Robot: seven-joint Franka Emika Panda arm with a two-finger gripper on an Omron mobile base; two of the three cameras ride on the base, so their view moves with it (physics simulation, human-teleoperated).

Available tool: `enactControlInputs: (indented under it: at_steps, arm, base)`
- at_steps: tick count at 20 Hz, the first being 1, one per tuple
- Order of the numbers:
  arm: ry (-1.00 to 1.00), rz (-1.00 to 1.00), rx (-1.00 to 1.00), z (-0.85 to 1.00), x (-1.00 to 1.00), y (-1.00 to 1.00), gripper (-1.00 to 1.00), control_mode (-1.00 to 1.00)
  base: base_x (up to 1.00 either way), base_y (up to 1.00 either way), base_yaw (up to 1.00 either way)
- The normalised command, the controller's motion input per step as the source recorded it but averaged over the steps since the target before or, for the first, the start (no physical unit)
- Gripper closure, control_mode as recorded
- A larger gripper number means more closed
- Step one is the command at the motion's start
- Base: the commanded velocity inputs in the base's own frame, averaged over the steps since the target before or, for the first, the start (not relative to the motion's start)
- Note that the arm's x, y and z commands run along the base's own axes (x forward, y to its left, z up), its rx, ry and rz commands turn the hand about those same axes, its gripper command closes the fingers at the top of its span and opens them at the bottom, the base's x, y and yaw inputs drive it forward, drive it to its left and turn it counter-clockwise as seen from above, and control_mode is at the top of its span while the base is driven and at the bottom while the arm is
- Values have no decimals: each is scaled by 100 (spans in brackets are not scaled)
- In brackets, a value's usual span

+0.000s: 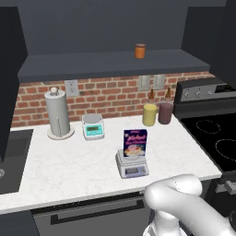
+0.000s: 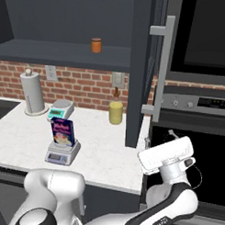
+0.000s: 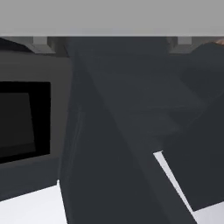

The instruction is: Pick the cereal and place it on the digital scale for weighing, and close the cabinet.

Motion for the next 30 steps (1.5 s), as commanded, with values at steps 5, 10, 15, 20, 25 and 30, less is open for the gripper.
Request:
enactControlInputs:
  at_steps: [5, 10, 15, 20, 25, 30]
  arm:
    - [0, 0, 8, 5, 0, -67, -100, -100]
    - [-1, 0, 10, 41, -1, -49, -100, -100]
    - [-1, 0, 2, 42, -16, -13, -100, -100]
    - [-4, 0, -3, 67, -18, 27, -100, -100]
    - [-1, 0, -11, 76, -24, 54, -100, -100]
    - [-2, 0, -15, 85, -41, 65, -100, -100]
  base:
    - [0, 0, 0]
    - [0, 0, 0]
    - [0, 0, 0]
    - [0, 0, 0]
    - [0, 0, 0]
    - [0, 0, 0]
